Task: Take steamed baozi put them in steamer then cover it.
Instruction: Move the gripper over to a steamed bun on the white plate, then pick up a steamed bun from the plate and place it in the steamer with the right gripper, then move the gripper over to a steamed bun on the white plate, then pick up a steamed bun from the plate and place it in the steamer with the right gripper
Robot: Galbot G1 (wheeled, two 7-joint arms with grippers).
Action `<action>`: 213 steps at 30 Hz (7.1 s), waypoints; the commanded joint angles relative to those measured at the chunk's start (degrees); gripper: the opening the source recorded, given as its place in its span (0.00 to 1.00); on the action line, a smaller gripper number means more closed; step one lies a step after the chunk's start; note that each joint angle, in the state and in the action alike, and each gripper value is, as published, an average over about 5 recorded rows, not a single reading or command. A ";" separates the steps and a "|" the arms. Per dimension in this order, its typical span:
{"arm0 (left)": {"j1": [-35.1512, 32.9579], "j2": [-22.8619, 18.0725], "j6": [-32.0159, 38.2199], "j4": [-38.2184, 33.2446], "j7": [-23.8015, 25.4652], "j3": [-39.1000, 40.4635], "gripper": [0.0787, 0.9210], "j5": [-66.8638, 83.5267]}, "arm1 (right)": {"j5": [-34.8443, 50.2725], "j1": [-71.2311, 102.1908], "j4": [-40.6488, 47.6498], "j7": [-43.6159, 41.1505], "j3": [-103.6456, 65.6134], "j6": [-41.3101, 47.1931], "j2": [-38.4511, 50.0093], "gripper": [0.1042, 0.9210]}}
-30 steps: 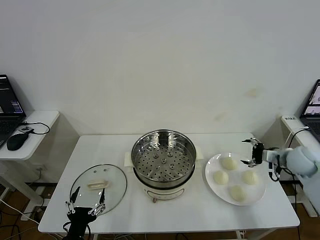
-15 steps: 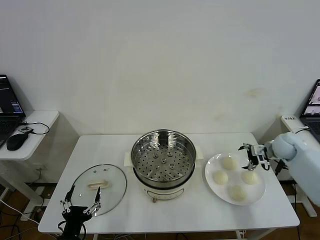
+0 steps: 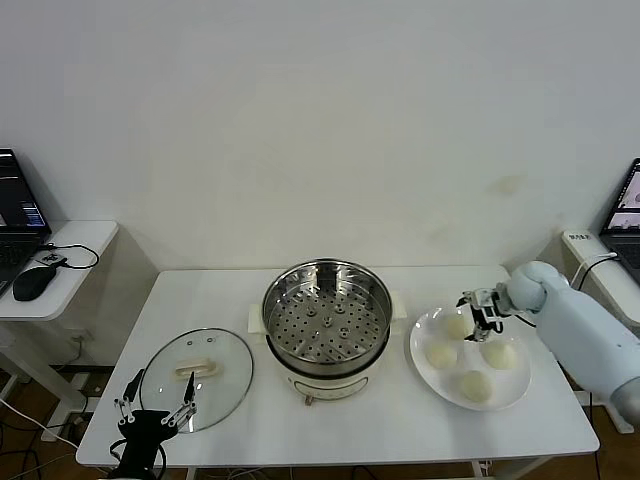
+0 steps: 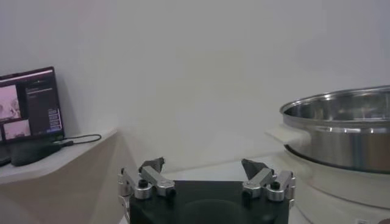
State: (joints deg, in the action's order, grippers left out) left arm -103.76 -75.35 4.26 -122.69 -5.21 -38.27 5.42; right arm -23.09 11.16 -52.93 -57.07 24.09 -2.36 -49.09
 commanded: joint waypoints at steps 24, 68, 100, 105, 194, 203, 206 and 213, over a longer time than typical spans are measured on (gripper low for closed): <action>0.25 0.53 -0.01 -0.35 0.03 -0.37 0.88 0.94 | 17.57 -20.60 -16.14 -4.14 16.20 4.16 11.30 0.60; 1.40 0.31 0.09 -1.74 0.26 -2.32 0.88 3.48 | 8.99 -35.80 -10.42 8.81 47.97 -25.08 -19.95 0.61; 1.82 0.63 -0.30 -2.69 0.09 -2.21 0.88 3.64 | 38.61 -52.39 -36.15 -1.23 48.91 16.16 2.80 0.88; 2.02 1.41 -1.87 -3.15 -0.29 -1.96 0.88 3.64 | 39.79 -52.56 -43.72 -1.56 48.58 23.25 15.36 0.88; 1.89 2.24 -3.21 -1.73 0.04 -3.46 0.88 2.71 | 31.36 -36.58 -34.21 -5.29 34.07 21.86 19.33 0.61; 2.71 2.73 -3.23 -1.26 0.11 -2.89 0.88 2.82 | 44.56 -54.29 -38.47 -0.94 44.63 27.57 8.78 0.61; 2.70 2.87 -3.23 -1.35 0.13 -2.98 0.88 2.96 | 49.00 -53.73 -38.39 1.87 45.25 30.49 2.60 0.61; 2.66 2.67 -3.23 -1.59 0.10 -3.69 0.88 3.02 | 54.18 -46.44 -33.50 7.58 44.29 36.86 -10.30 0.62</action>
State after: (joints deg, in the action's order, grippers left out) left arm -101.14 -72.73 1.05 -124.29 -5.11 -41.95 8.46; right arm 20.90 -32.81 -87.88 -55.25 64.44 27.08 -45.20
